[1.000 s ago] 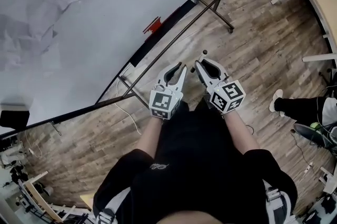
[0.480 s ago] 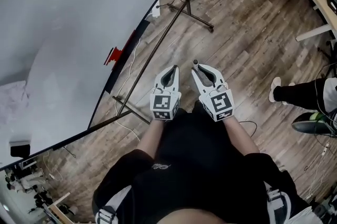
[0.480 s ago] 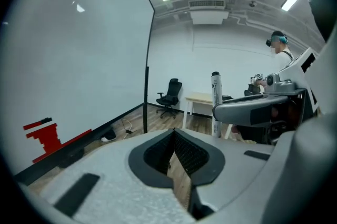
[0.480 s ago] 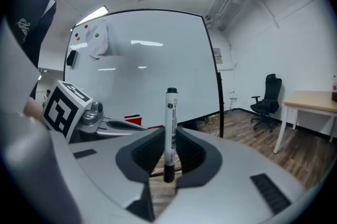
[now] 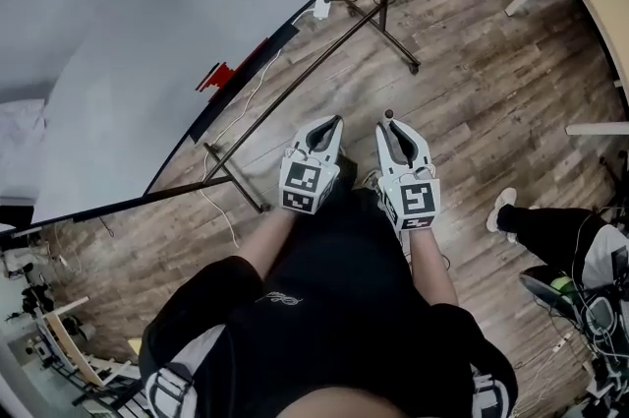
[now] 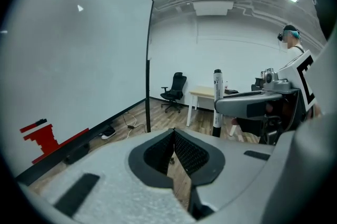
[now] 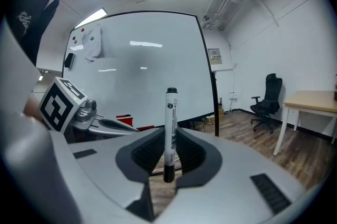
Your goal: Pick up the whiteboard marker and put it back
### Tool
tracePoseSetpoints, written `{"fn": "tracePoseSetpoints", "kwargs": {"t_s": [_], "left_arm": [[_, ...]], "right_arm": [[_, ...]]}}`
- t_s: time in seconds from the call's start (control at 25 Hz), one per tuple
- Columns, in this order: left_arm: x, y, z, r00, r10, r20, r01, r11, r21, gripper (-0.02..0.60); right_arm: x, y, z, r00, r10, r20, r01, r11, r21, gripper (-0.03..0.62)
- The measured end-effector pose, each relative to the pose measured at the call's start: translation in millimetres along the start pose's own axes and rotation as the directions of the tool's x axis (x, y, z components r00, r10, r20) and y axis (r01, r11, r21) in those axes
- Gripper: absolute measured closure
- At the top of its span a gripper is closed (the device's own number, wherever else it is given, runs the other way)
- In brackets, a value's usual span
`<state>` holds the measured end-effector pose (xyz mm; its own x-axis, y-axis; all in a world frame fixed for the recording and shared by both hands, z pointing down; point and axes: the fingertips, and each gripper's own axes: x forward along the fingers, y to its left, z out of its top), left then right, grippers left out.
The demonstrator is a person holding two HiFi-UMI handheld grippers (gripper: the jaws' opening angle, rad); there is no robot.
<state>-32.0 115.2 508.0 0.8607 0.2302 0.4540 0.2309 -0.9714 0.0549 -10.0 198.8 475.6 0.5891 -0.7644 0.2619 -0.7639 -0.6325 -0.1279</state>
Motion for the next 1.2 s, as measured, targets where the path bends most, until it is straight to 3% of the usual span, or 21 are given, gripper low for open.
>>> {"fn": "tracePoseSetpoints", "kwargs": {"t_s": [0.32, 0.6, 0.84, 1.2], "left_arm": [[58.4, 45.6, 2.2, 1.0, 0.002, -0.012, -0.003, 0.999, -0.042, 0.574], [117.6, 93.3, 41.3, 0.999, -0.015, 0.03, 0.018, 0.997, -0.079, 0.574], [133.5, 127.4, 60.8, 0.999, -0.038, 0.033, 0.041, 0.994, -0.097, 0.574], [148.6, 167.7, 57.1, 0.997, 0.077, 0.012, -0.073, 0.979, -0.192, 0.574]], "right_arm": [[39.9, -14.1, -8.0, 0.998, -0.002, -0.066, 0.003, 1.0, 0.02, 0.537], [114.6, -51.1, 25.4, 0.994, 0.025, -0.102, -0.031, 0.998, -0.055, 0.537], [163.4, -54.0, 45.5, 0.988, 0.054, -0.148, -0.065, 0.995, -0.075, 0.537], [229.0, -60.8, 57.2, 0.96, 0.189, -0.207, -0.222, 0.963, -0.154, 0.537]]}}
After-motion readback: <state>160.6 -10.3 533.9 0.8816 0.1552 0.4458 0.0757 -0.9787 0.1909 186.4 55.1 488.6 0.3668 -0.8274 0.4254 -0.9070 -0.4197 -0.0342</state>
